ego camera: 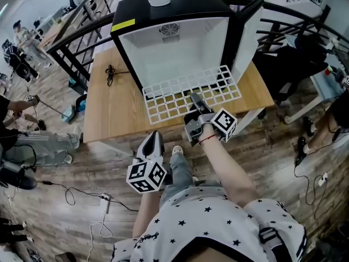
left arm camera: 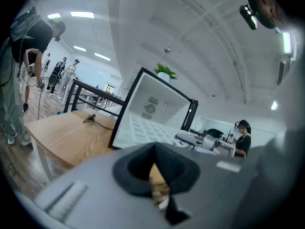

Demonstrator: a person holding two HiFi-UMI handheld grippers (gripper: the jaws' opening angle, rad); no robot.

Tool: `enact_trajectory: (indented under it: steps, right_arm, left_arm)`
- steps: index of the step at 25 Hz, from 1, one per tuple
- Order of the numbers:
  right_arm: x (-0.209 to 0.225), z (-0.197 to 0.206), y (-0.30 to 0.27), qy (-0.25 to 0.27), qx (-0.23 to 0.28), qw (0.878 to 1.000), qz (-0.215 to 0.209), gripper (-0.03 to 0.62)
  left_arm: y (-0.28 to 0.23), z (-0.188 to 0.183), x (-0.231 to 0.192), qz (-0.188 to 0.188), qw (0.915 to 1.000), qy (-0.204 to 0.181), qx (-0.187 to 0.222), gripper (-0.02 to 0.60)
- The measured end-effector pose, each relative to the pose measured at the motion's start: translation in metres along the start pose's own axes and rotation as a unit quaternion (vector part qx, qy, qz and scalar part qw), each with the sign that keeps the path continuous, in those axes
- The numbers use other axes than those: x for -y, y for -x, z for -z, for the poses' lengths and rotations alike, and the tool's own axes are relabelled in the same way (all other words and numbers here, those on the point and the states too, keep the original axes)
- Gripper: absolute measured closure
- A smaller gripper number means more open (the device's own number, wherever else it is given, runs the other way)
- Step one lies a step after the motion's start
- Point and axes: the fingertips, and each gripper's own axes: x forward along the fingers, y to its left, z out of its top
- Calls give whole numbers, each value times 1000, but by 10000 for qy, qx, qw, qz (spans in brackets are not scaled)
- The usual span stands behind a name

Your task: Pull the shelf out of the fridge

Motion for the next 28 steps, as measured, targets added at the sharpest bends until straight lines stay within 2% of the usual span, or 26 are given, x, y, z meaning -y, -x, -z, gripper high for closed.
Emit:
enact_trajectory:
  steps: [13, 28]
  right_arm:
    - [-5, 5, 48, 184, -2, 9998, 37, 556]
    - [-7, 5, 83, 203, 91, 9997, 77, 556]
  left_arm:
    - [28, -1, -22, -284, 9996, 79, 36, 574]
    - [37, -6, -20, -126, 9999, 2, 51, 574]
